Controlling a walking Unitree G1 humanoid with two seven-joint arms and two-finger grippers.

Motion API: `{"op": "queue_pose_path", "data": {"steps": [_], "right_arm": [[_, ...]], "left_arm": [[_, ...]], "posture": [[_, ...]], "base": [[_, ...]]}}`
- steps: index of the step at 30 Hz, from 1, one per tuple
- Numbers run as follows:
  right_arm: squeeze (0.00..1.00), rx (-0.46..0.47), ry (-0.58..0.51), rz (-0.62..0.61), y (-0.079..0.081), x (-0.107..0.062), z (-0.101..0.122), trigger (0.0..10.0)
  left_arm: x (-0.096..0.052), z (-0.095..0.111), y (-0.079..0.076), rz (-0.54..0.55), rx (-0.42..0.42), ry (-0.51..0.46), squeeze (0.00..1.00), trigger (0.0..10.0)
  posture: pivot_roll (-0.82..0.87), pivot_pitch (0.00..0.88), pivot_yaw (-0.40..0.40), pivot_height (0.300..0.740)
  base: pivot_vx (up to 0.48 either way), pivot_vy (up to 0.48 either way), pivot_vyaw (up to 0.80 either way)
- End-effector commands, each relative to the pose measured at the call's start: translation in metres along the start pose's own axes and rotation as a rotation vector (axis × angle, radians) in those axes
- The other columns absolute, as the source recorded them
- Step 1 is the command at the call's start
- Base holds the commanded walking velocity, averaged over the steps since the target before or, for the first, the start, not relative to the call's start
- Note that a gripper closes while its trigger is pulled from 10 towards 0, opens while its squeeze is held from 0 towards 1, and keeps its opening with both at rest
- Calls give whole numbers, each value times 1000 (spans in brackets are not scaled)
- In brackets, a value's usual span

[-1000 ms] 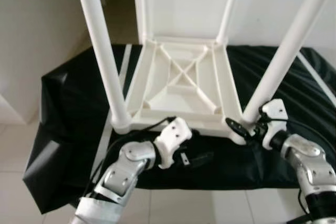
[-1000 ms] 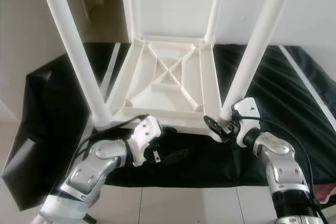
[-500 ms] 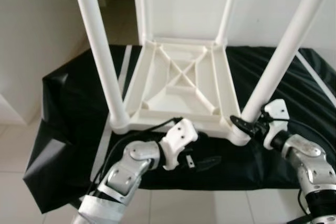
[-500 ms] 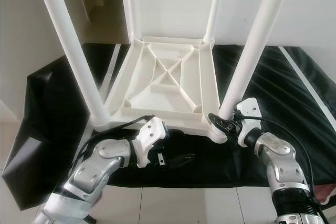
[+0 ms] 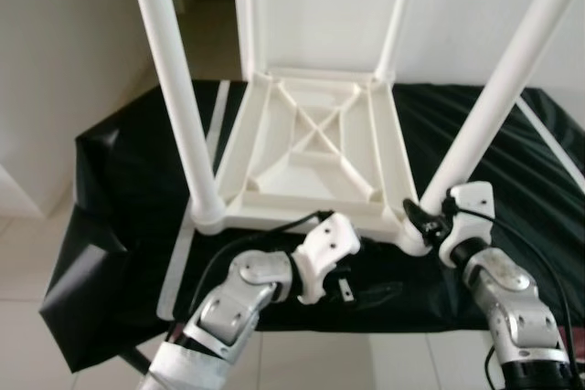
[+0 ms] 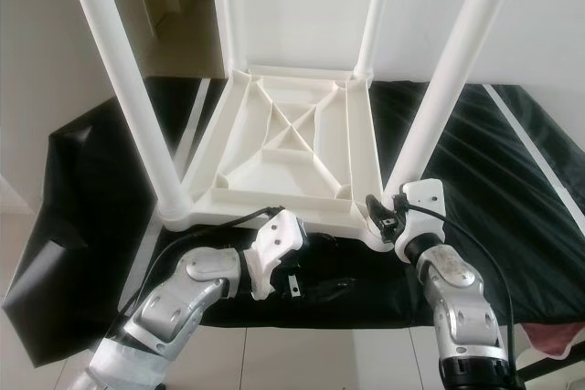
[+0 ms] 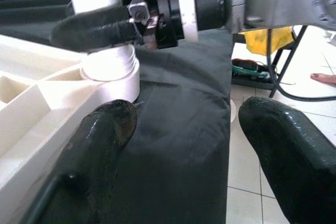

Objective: Building children table

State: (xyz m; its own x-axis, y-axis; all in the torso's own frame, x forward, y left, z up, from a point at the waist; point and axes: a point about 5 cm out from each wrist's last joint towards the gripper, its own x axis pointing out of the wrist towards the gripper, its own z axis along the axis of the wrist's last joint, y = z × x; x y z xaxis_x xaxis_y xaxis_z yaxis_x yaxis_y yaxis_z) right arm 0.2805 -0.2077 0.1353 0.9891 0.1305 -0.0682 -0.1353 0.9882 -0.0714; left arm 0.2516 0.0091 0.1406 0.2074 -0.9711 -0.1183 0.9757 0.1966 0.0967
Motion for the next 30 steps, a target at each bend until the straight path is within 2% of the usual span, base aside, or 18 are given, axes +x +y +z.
{"op": "queue_pose_path", "data": {"steps": [1,2,5,6,9,10,11,12,13,18,23,24,25,30], "right_arm": [[0,10,91,-55,2,-5,-17,10000],[0,23,85,-110,11,-6,-17,10000],[0,42,80,-171,18,-8,-18,10000],[0,88,73,-265,29,-7,-19,10000],[0,88,73,-265,29,-7,-19,10000],[0,140,82,-327,42,-6,-22,10000],[0,140,82,-327,42,-6,-22,10000],[0,153,74,-320,54,-4,-20,10000],[0,176,67,-329,60,-4,-17,10000],[0,206,47,-343,59,-6,-14,10000],[0,204,27,-362,54,-13,-9,10000],[412,201,28,-368,52,-16,-9,10000],[1000,195,8,-355,50,-19,-8,10000],[1000,187,-37,-325,44,-23,-3,10000]], "left_arm": [[0,-3,-1,-16,-3,13,0,10000],[0,-4,-1,-19,0,13,0,10000],[1,-4,-1,-21,4,16,0,10000],[0,-4,-2,-21,2,14,0,10000],[0,-4,-2,-21,2,14,0,10000],[-1,-4,-3,-15,0,15,0,10000],[-1,-4,-3,-15,0,15,0,10000],[-1,-4,-4,-8,-7,13,0,10000],[-1,-4,-6,-4,-13,10,0,10000],[1,-4,-9,-15,-10,10,0,10000],[-4,-1,-2,-12,7,13,0,10000],[-6,0,-1,-8,9,14,0,10000],[-7,0,-1,-8,8,11,0,10000],[-6,0,-3,-13,4,10,0,10000]], "posture": [[-61,0,-25,740],[-63,0,-24,740],[-61,0,-26,740],[-57,0,-31,740],[-57,0,-31,740],[-38,0,-37,740],[-38,0,-37,740],[-33,0,-33,740],[-36,0,-28,740],[-28,0,-23,740],[-8,0,-25,740],[-8,0,-26,740],[-7,0,-26,740],[-22,0,-17,740]], "base": [[0,0,0],[0,0,0],[0,0,0],[0,0,0],[0,0,0],[0,0,0],[0,0,0],[0,0,0],[0,0,0],[0,0,0],[0,0,0],[0,0,0],[0,0,0],[0,0,0]]}}
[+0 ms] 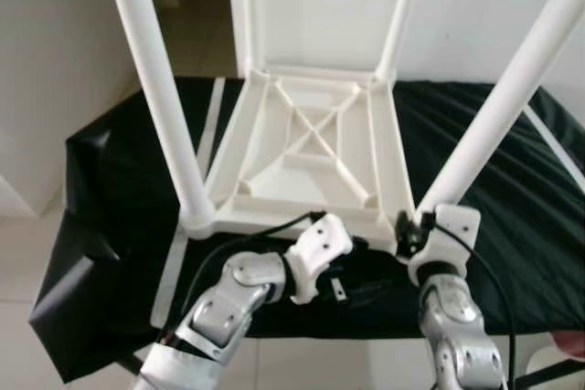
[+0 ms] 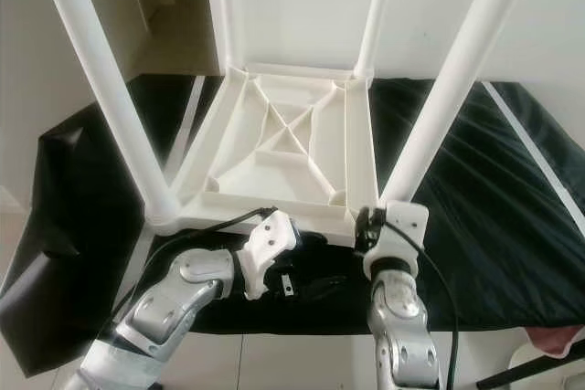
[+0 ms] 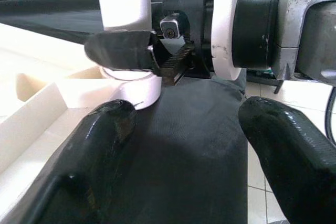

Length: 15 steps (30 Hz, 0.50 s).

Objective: Building children table

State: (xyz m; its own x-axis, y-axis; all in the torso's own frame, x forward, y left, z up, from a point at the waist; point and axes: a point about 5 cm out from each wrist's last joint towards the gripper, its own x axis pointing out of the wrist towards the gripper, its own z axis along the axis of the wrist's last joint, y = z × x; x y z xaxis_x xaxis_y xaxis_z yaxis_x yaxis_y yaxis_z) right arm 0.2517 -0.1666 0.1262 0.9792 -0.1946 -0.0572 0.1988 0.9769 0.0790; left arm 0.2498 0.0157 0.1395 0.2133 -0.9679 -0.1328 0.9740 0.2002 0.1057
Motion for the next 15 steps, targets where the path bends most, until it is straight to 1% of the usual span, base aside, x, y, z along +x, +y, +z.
{"op": "queue_pose_path", "data": {"steps": [1,2,3,7,8,9,10,11,12,13,15], "right_arm": [[1000,25,-39,17,-3,1,6,10000],[1000,25,-39,17,-3,1,6,10000],[1000,26,-64,49,-6,4,9,10000],[1000,19,-69,69,-11,8,9,10000],[863,10,-71,87,-13,9,10,10000],[863,10,-71,87,-13,9,10,10000],[0,-2,-74,112,-15,10,10,10000],[0,-2,-74,112,-15,10,10,10000],[0,-20,-78,151,-16,11,9,10000],[0,-28,-72,184,-16,12,8,10000],[0,-46,-78,239,-20,13,7,10000]], "left_arm": [[2,2,-3,-22,-6,-10,0,10000],[2,2,-3,-22,-6,-10,0,10000],[6,3,-5,-32,-2,-14,0,10000],[9,3,-5,-34,15,-15,0,10000],[10,5,-4,-28,25,-24,0,10000],[10,5,-4,-28,25,-24,0,10000],[10,7,-2,-18,34,-33,0,10000],[10,7,-2,-18,34,-33,0,10000],[11,8,0,-1,36,-41,0,10000],[12,8,3,31,51,-38,0,10000],[15,6,9,138,81,-46,0,10000]], "posture": [[-28,0,-15,740],[-28,0,-15,740],[-35,0,-19,740],[-25,0,-29,740],[-21,0,-32,740],[-21,0,-32,740],[-19,0,-37,740],[-19,0,-37,740],[-20,0,-42,740],[-23,0,-52,740],[-25,0,-60,740]], "base": [[0,0,0],[0,0,0],[0,0,0],[0,0,0],[0,0,0],[0,0,0],[0,0,0],[0,0,0],[0,0,0],[0,0,0],[0,0,0]]}}
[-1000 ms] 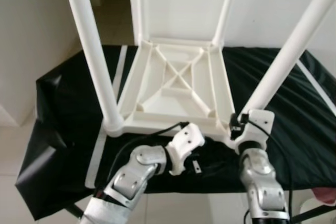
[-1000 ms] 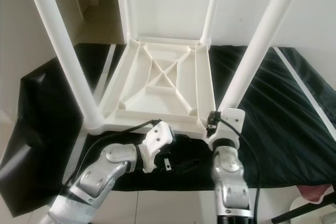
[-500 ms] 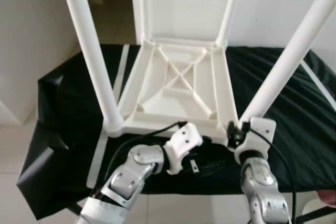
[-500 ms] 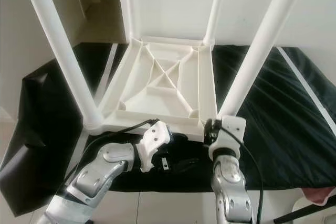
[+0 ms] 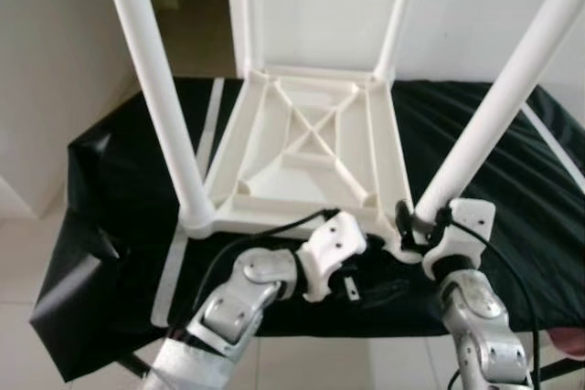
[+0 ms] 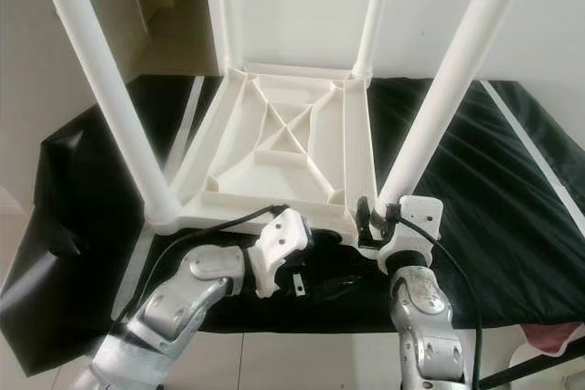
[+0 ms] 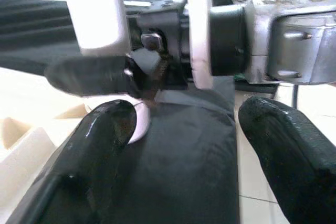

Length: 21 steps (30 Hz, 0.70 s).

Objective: Building children table

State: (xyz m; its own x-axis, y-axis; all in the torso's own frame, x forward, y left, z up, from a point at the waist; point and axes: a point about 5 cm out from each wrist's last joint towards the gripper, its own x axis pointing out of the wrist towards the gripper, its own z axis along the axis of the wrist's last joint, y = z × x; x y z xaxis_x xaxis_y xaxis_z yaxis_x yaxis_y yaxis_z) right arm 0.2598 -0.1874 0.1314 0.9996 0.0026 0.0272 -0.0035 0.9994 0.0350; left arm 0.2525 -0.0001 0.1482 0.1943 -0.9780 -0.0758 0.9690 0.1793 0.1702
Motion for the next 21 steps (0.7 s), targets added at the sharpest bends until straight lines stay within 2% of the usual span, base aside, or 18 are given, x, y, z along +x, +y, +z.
{"op": "queue_pose_path", "data": {"steps": [1,6,10,13,15,19,20,21], "right_arm": [[0,-6,-9,54,-4,1,0,10000],[0,-57,-21,133,-14,-1,2,10000],[0,-48,18,191,-19,-1,-3,10000],[0,-81,18,235,-23,0,-2,10000],[0,-114,34,325,-31,2,1,10000],[0,-126,58,386,-37,6,1,10000],[0,-144,71,432,-38,14,1,9725],[0,-155,71,450,-38,17,1,6392]], "left_arm": [[0,-6,10,182,25,18,0,10000],[-4,-11,7,182,12,22,0,10000],[-6,-16,9,187,22,44,0,10000],[-7,-16,14,196,21,55,0,10000],[-14,-12,16,178,-24,17,0,10000],[-17,-10,17,169,-32,-11,0,10000],[-16,-14,20,192,-13,14,0,10000],[-16,-15,21,195,2,22,0,10000]], "posture": [[-25,0,-60,740],[-35,0,-51,740],[-35,0,-48,740],[-36,0,-43,740],[-35,0,-37,740],[-28,0,-40,740],[-23,0,-40,740],[-17,0,-43,740]], "base": [[0,0,0],[0,0,0],[0,0,0],[0,0,0],[0,0,0],[0,0,0],[0,0,0],[0,0,0]]}}
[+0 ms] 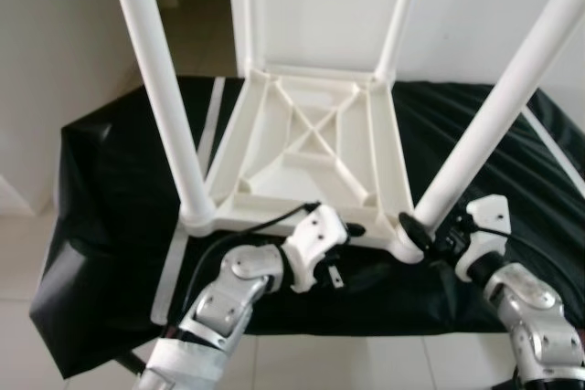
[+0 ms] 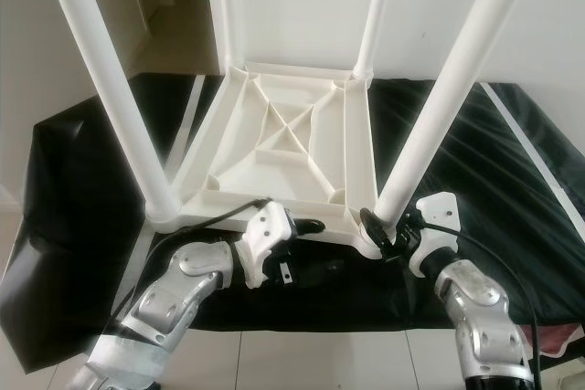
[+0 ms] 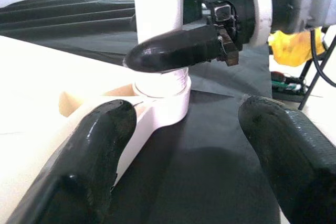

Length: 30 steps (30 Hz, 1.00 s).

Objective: Building children table

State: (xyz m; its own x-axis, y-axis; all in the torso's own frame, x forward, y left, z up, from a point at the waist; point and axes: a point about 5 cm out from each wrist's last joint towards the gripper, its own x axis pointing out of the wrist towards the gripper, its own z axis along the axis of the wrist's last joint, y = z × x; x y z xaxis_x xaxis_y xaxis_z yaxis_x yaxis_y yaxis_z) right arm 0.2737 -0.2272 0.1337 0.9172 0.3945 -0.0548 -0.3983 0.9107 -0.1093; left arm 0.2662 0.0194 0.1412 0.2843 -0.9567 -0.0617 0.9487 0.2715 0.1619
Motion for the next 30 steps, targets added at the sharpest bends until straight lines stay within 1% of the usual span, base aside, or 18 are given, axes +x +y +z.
{"op": "queue_pose_path", "data": {"steps": [1,3,4,5,6,11,17,18,23,24,26,27,28,30], "right_arm": [[0,-7,3,43,1,4,-2,6392],[0,-18,2,53,-1,6,-1,6392],[0,-24,1,62,-2,7,0,2000],[0,-24,1,62,-2,7,0,2000],[0,-28,1,70,-2,8,0,0],[0,-47,21,115,-3,10,-3,0],[0,-37,34,125,-4,9,-6,0],[0,-24,37,123,-4,8,-7,10000],[0,-3,33,112,-4,7,-9,10000],[0,62,-2,50,-5,4,-5,10000],[0,80,-15,28,-5,3,-4,10000],[0,96,-44,-30,-5,3,-1,10000],[0,96,-44,-30,-5,3,-1,10000],[0,95,-62,-117,-3,4,0,10000]], "left_arm": [[1,-4,5,101,17,19,0,10000],[1,-4,5,101,27,23,0,10000],[1,-4,5,99,33,23,0,10000],[1,-4,5,99,33,23,0,10000],[1,-4,5,100,31,21,0,10000],[-1,-5,3,108,26,17,0,10000],[-1,-4,3,111,26,12,0,10000],[-1,-3,4,112,28,11,0,10000],[-1,-3,5,113,30,8,0,10000],[-2,-1,3,110,26,-7,0,10000],[-2,0,2,110,23,-14,0,10000],[-3,1,2,112,17,-23,0,10000],[-3,1,2,112,17,-23,0,10000],[-3,1,2,118,12,-27,0,10000]], "posture": [[-17,0,-43,740],[-13,0,-46,740],[-10,0,-48,740],[-10,0,-48,740],[-8,0,-50,740],[10,0,-64,740],[14,0,-67,740],[13,0,-65,740],[15,0,-66,740],[16,0,-67,740],[16,0,-66,740],[18,0,-66,740],[18,0,-66,740],[18,0,-67,740]], "base": [[0,0,0],[0,0,0],[0,0,0],[0,0,0],[0,0,0],[0,0,0],[0,0,0],[0,0,0],[0,0,0],[0,0,0],[0,0,0],[0,0,0],[0,0,0],[0,0,0]]}}
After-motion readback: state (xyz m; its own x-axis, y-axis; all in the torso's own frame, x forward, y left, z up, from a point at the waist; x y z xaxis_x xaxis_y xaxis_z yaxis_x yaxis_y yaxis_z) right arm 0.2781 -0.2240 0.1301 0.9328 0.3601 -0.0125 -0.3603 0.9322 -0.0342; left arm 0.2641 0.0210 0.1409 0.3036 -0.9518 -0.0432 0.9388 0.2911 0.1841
